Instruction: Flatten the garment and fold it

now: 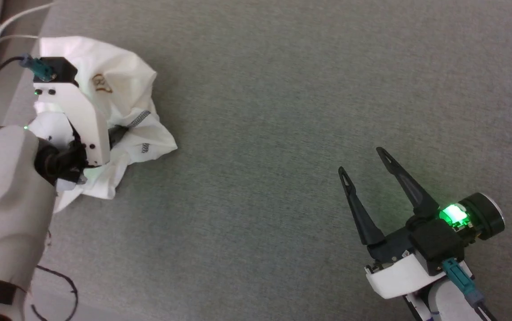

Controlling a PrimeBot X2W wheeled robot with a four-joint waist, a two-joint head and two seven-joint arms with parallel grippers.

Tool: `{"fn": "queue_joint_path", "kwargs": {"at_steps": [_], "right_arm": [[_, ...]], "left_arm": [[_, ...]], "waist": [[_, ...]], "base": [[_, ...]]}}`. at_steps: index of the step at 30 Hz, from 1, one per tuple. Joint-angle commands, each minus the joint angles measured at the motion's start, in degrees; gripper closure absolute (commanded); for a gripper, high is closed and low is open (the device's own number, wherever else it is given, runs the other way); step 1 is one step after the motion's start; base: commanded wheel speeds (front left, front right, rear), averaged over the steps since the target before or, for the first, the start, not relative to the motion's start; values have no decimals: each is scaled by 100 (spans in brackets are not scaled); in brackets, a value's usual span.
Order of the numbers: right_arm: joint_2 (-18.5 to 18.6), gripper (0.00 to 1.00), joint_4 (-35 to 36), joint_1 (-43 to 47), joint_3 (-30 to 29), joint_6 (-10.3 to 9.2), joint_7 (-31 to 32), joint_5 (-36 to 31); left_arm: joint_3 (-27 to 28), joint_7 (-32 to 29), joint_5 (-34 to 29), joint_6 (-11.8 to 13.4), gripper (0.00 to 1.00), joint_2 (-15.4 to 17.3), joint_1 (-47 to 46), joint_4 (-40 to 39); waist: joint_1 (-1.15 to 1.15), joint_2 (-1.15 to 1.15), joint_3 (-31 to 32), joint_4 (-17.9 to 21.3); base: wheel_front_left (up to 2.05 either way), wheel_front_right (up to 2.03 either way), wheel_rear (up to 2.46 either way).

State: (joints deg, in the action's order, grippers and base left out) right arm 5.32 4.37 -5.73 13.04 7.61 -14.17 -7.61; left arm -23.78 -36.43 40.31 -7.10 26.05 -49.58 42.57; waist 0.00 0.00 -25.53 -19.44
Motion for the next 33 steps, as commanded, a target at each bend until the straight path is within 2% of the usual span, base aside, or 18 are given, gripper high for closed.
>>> {"fn": "queue_joint_path", "kwargs": {"at_steps": [1, 3, 6, 8, 15, 20, 27, 30, 33], "right_arm": [[-13, 0, -12, -84, -4, -12, -23, -22], [-32, 0, -65, -101, -13, -12, -34, -20], [-57, 0, -121, -105, -38, -12, -45, -3], [-76, 0, -194, -97, -57, -12, -56, 0], [-152, 0, -443, -44, -278, -12, -79, 88], [-206, 0, -533, 89, -569, -12, -81, 180], [-241, 0, -609, 337, -992, -12, -82, 405], [-242, 0, -612, 409, -1047, -12, -82, 544], [-243, 0, -587, 427, -1151, -12, -82, 644]], "left_arm": [[-204, -301, 262, -38, 1, -52, 136, 113], [-286, -430, 553, -38, 100, -5, 229, 89], [-346, -395, 735, -38, 100, 91, 282, 34], [-330, -143, 819, -38, 100, 207, 277, -6], [-212, 1607, 217, 33, 100, 690, -26, -116], [-98, 2744, -197, 209, 100, 880, -318, -482], [-219, 3726, -672, 293, 100, 769, -613, -1538], [-309, 3965, -814, 339, 100, 606, -745, -2053], [-554, 3950, -957, 340, 100, 401, -780, -2470]], "waist": [[0, 0, -240, 277], [0, 0, -189, 306], [0, 0, -96, 316], [0, 0, 58, 321], [0, 0, 807, 393], [0, 0, 1423, 529], [0, 0, 2093, 942], [0, 0, 2259, 1232], [0, 0, 2322, 1569]], "base": [[0, 0, 0], [0, 0, 0], [0, 0, 0], [0, 0, 0], [0, 0, 0], [0, 0, 0], [0, 0, 0], [0, 0, 0], [0, 0, 0]]}}
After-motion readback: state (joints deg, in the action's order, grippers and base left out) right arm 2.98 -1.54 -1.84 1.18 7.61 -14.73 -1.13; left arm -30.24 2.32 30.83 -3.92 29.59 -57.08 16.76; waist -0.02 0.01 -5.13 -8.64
